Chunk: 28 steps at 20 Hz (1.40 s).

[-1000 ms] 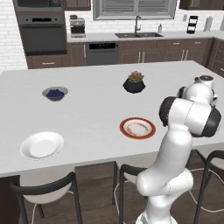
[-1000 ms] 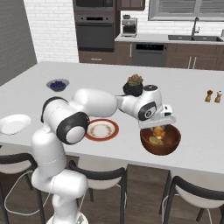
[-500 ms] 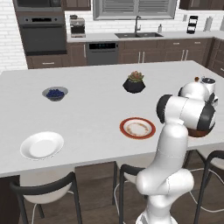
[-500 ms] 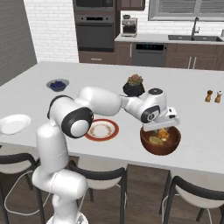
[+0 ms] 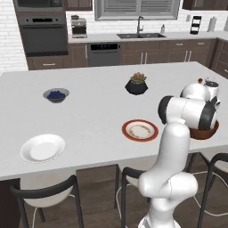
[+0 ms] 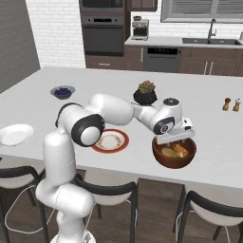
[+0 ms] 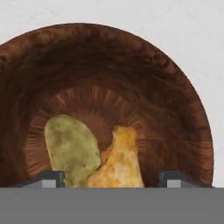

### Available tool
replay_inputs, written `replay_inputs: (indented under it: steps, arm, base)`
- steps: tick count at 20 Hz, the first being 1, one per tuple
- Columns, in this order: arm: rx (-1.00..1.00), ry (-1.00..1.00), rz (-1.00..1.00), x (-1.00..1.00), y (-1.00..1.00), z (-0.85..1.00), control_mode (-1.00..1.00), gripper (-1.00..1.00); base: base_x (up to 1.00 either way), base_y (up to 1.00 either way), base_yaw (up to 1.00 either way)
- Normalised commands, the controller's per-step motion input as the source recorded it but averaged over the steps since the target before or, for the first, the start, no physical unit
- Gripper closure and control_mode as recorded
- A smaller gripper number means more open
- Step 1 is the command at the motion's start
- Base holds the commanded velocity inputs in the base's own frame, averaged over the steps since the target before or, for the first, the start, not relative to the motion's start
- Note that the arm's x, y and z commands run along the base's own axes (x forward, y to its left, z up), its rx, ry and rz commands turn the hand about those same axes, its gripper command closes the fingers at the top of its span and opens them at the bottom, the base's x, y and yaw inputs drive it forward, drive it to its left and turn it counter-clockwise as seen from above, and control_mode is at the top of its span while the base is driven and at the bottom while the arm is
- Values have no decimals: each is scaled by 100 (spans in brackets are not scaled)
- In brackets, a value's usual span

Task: Pick the chicken drumstick and potato from their plates and place them in the bowl. Then put the bowl in the fridge.

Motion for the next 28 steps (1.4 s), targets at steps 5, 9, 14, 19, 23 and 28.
replay_inputs:
  steps: [5, 9, 14, 19, 23, 28]
  arm:
    - [1, 0, 5, -1, 0, -7, -100, -100]
    - [4, -2, 6, -14, 39, 41, -100, -100]
    - [0, -3, 3, -68, 88, 23, -100, -100]
    - [0, 0, -1, -31, 92, 1, -100, -100]
    - [0, 0, -2, 0, 57, -2, -100, -100]
    - [-1, 0, 0, 10, -1, -24, -100, -100]
  base:
    - [0, 0, 0]
    - [0, 0, 0]
    - [0, 0, 0]
    - [0, 0, 0]
    - [0, 0, 0]
    - [0, 0, 0]
